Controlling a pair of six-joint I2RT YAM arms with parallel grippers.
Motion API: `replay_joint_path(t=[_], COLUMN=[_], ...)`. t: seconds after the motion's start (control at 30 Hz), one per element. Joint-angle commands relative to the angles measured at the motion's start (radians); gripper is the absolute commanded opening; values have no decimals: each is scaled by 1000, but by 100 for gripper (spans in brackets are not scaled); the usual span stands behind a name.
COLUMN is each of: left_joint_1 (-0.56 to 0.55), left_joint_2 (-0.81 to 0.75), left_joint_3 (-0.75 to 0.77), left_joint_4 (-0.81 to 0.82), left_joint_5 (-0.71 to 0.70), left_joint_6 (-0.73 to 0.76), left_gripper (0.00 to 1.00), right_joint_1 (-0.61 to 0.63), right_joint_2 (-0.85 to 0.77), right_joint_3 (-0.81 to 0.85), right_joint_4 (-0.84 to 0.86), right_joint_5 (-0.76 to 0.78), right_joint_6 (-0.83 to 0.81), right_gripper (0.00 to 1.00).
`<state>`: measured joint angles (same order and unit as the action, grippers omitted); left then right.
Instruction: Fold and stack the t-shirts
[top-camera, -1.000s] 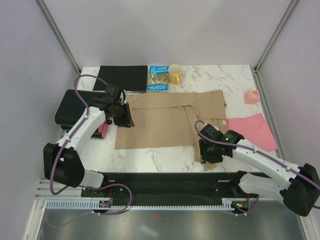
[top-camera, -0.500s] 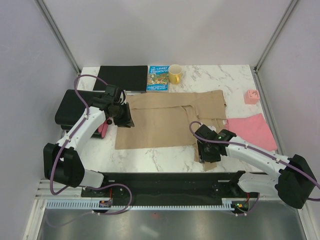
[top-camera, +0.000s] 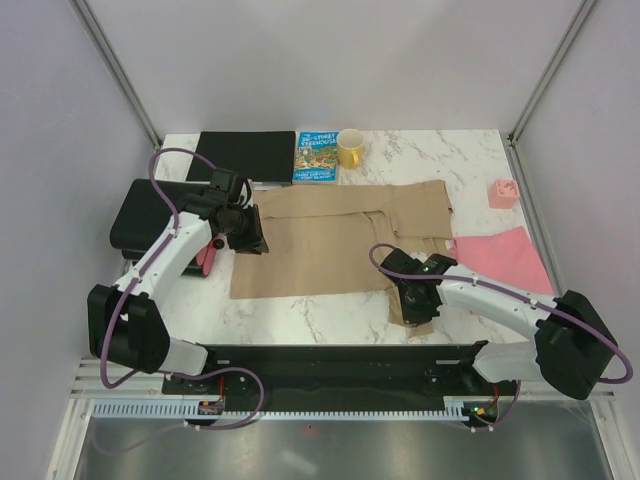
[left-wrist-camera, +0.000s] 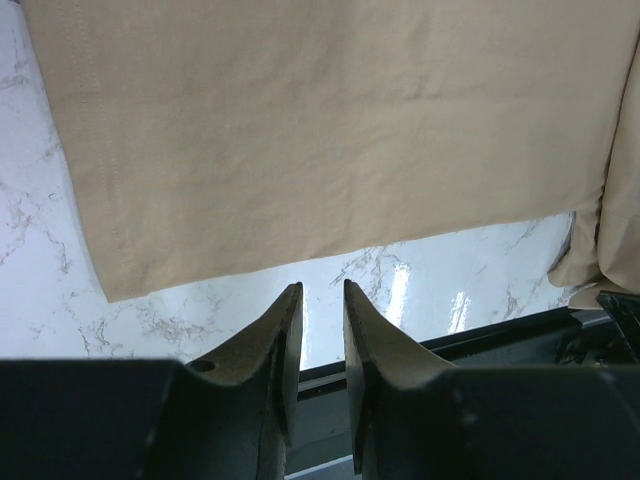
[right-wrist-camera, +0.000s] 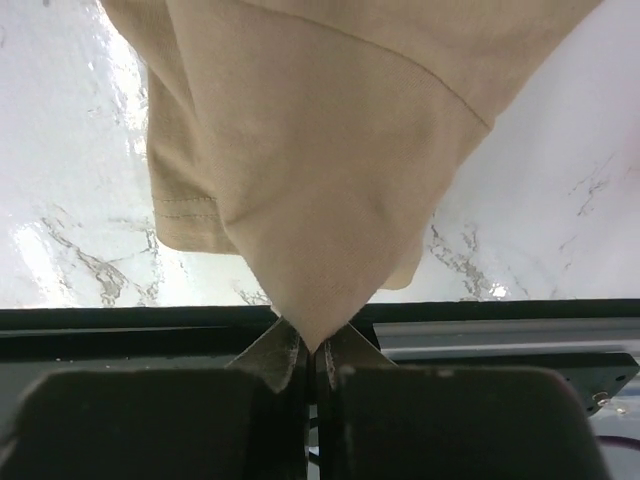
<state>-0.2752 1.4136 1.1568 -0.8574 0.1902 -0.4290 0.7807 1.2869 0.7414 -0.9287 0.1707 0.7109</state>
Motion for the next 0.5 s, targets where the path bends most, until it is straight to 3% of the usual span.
replay_joint_path(t=[0.0, 0.3, 0.47], left_joint_1=[1, 1, 1], left_joint_2=[5, 16, 28], left_joint_3=[40, 44, 58], left_joint_4=[18, 11, 8], left_joint_5=[15, 15, 22], left_joint_6=[35, 41, 44], left_gripper=[30, 30, 30], right_joint_1=[3, 3, -3], right_joint_2=[2, -53, -55], right_joint_3=[62, 325, 438], right_joint_4=[-39, -314, -321], right_joint_5=[50, 150, 158], right_joint_6=[-11, -33, -24], right_gripper=[0, 0, 0])
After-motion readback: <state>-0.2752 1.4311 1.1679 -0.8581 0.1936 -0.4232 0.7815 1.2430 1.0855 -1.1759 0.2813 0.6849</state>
